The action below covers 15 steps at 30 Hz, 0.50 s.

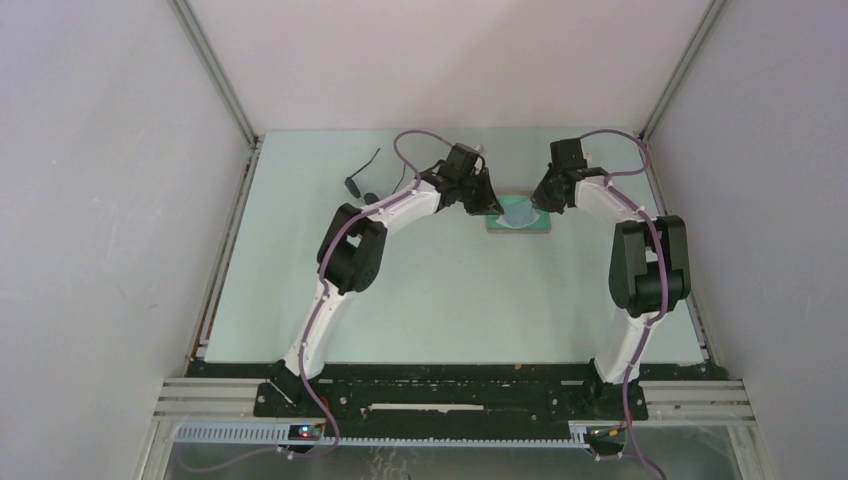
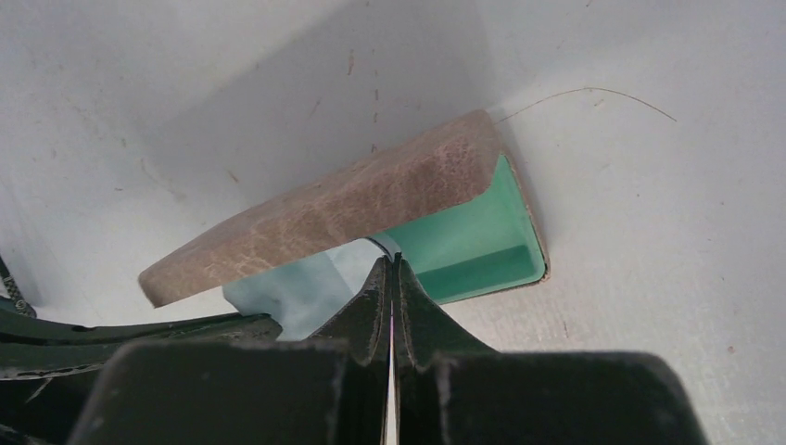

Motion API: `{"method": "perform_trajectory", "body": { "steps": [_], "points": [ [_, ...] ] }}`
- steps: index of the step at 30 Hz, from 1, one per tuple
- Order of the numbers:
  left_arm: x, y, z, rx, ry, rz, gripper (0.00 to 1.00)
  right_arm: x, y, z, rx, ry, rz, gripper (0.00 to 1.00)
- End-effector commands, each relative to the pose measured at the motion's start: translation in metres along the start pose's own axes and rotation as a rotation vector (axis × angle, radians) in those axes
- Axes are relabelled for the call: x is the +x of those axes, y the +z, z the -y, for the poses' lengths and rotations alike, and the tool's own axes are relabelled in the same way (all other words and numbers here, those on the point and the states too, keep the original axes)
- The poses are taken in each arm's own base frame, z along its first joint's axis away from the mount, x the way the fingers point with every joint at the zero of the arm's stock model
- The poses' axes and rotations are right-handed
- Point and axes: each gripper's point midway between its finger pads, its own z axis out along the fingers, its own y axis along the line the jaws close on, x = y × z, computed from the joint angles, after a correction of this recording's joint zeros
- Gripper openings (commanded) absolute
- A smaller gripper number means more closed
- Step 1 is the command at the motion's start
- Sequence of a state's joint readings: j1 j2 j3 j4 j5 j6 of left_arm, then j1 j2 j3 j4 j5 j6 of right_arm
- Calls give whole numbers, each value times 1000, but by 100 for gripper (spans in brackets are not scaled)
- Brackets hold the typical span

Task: Organize the sunglasses
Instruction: Place the glasses cleaning cloth in the sunglasses case.

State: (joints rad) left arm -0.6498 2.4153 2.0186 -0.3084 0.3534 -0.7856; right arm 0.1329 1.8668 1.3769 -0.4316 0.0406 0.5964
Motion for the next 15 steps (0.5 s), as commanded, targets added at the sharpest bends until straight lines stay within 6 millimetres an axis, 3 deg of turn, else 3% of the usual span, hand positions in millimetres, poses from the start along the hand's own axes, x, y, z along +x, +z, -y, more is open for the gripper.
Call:
{"method": "perform_trajectory", "body": {
  "steps": [1, 10, 15],
  "points": [
    [-16, -5, 16, 48, 8, 25, 0, -16, 0, 1, 6, -11, 36, 0],
    [-23, 0, 6, 47, -29, 27, 0, -9, 11, 10, 26, 0, 8, 0],
    [-16, 4, -3, 44, -45, 0, 0, -5, 16, 14, 33, 4, -4, 0]
  ]
}}
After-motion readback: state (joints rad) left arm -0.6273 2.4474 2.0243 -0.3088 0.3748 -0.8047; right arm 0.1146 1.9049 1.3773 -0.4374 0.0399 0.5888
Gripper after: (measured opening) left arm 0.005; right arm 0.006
